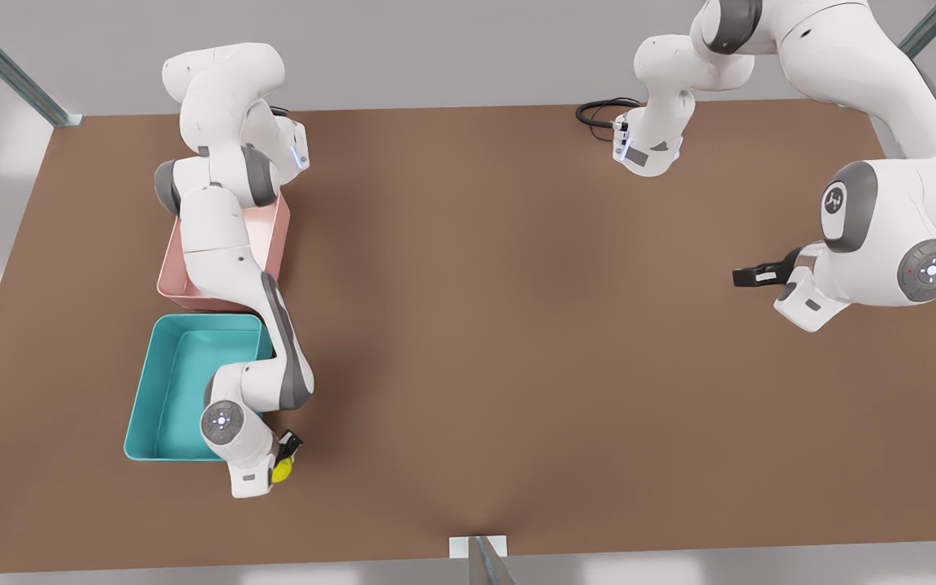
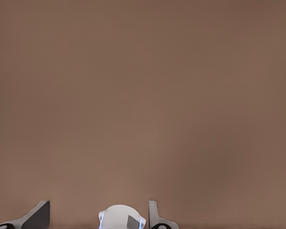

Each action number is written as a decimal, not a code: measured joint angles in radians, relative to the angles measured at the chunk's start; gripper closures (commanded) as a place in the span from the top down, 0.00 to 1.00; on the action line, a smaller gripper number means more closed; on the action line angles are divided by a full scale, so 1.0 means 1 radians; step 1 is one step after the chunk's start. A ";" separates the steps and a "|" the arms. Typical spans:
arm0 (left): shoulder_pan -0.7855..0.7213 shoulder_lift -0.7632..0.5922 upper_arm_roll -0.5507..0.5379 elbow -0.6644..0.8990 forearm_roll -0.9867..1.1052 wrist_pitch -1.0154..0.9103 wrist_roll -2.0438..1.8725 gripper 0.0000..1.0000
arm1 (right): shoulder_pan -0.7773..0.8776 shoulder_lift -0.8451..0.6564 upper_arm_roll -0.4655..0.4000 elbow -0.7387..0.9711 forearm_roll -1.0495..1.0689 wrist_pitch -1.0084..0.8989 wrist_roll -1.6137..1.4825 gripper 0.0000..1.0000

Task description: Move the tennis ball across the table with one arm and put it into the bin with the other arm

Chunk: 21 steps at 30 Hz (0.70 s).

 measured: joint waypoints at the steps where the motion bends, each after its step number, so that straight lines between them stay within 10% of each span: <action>1: 0.000 0.001 0.000 0.000 0.000 0.001 0.000 1.00 | 0.000 -0.007 0.001 0.000 0.002 0.000 -0.002 0.46; 19: -0.004 0.008 -0.003 0.022 0.001 0.008 -0.001 1.00 | -0.141 -0.547 -0.004 -0.565 0.008 -0.119 -0.016 0.46; 21: -0.004 0.008 -0.003 0.024 0.001 0.007 -0.001 1.00 | -0.174 -0.522 -0.004 -0.563 0.004 -0.115 -0.012 1.00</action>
